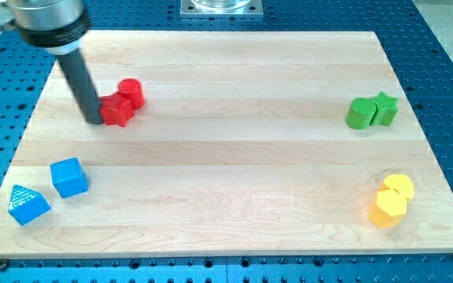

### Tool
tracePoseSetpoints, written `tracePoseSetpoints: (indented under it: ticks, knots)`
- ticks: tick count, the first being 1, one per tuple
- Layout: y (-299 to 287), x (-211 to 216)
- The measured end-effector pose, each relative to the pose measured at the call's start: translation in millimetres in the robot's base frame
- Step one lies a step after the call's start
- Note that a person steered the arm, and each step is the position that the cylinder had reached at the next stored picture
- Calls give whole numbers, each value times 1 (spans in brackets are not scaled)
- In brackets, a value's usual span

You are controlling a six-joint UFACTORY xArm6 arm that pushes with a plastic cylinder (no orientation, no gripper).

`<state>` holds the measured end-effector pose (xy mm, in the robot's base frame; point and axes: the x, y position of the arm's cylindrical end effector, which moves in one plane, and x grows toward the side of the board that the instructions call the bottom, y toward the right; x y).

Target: Separate the red star from the red circle

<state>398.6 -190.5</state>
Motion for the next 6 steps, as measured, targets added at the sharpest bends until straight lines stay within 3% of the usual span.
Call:
tracePoseSetpoints:
  ticks: [1, 2, 3, 4, 5, 6]
  knots:
    - [19, -15]
    - [65, 11]
    - [123, 65]
    - [119, 34]
    - [160, 47]
    - [159, 111]
